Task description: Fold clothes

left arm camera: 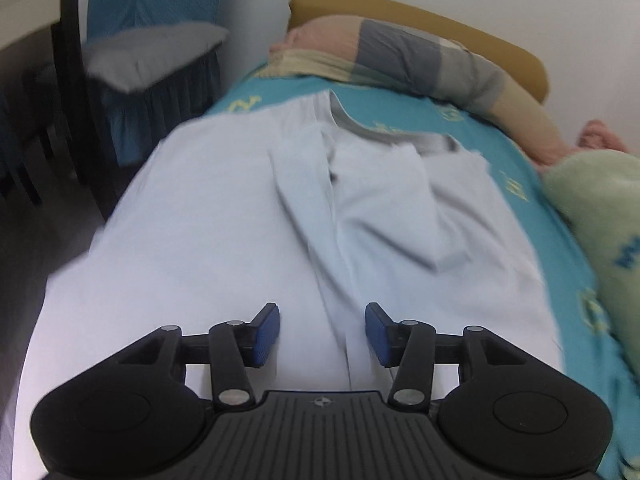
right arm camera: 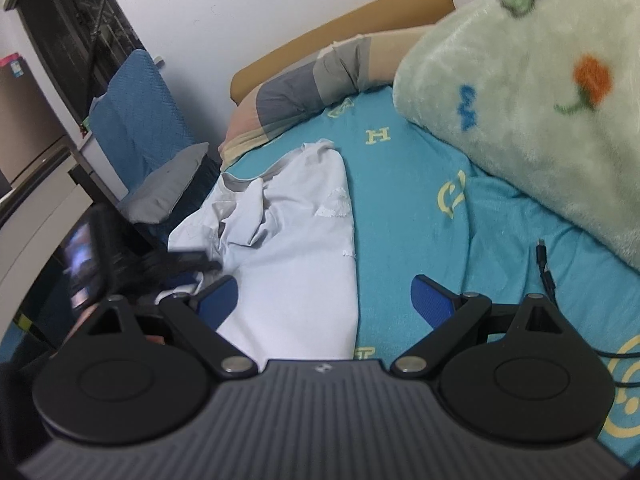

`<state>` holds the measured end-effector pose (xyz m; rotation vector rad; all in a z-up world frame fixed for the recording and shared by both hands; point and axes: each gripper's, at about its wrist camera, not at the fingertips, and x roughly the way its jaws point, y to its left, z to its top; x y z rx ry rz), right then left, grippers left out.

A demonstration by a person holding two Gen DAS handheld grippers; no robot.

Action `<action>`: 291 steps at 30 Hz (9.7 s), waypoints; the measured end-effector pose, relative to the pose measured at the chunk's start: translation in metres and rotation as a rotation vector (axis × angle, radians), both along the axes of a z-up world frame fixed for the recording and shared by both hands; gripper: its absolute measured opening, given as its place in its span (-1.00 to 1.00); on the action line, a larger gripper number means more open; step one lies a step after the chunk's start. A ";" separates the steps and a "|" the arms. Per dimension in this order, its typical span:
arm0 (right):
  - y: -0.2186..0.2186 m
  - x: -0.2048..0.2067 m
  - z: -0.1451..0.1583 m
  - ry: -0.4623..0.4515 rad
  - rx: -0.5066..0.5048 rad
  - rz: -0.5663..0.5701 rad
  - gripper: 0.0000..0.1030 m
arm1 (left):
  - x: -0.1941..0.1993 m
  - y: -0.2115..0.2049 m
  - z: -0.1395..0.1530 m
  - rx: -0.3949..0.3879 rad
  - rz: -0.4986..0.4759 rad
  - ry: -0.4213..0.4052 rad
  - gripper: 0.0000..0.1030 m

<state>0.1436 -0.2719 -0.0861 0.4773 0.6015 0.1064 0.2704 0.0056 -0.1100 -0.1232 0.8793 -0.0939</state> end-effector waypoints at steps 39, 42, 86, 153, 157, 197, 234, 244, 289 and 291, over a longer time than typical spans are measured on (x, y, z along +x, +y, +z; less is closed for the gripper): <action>0.126 0.008 0.038 0.032 -0.360 0.290 0.83 | -0.227 0.064 0.123 0.002 -0.090 -0.229 0.99; 0.178 0.056 0.042 0.049 -0.447 0.415 0.83 | -0.223 0.092 0.121 -0.026 -0.050 -0.229 0.99; 0.242 0.192 -0.003 -0.227 -0.757 -0.107 -0.84 | -0.182 0.171 0.060 -0.202 0.151 -0.415 0.96; -0.043 -0.111 -0.002 0.119 0.499 -0.130 0.69 | -0.305 -0.010 0.045 0.210 -0.342 0.367 -0.93; -0.030 -0.113 -0.010 0.212 0.474 -0.047 0.67 | -0.298 0.020 0.038 0.058 -0.294 0.426 -0.58; 0.069 -0.179 -0.032 0.631 0.113 0.046 0.26 | -0.280 0.092 0.022 -0.151 -0.020 0.502 -0.03; 0.031 -0.306 0.126 0.079 0.113 0.093 -0.83 | -0.396 0.092 0.162 -0.284 -0.110 0.176 -0.76; 0.040 -0.206 0.114 0.083 0.073 0.105 -0.83 | -0.285 0.094 0.152 -0.220 -0.058 0.151 -0.75; 0.070 0.023 -0.011 0.051 -0.191 0.105 0.28 | -0.125 0.023 0.038 0.110 -0.024 -0.240 0.44; 0.071 0.009 0.000 0.025 -0.199 0.106 0.28 | -0.140 0.020 0.049 0.109 -0.025 -0.259 0.54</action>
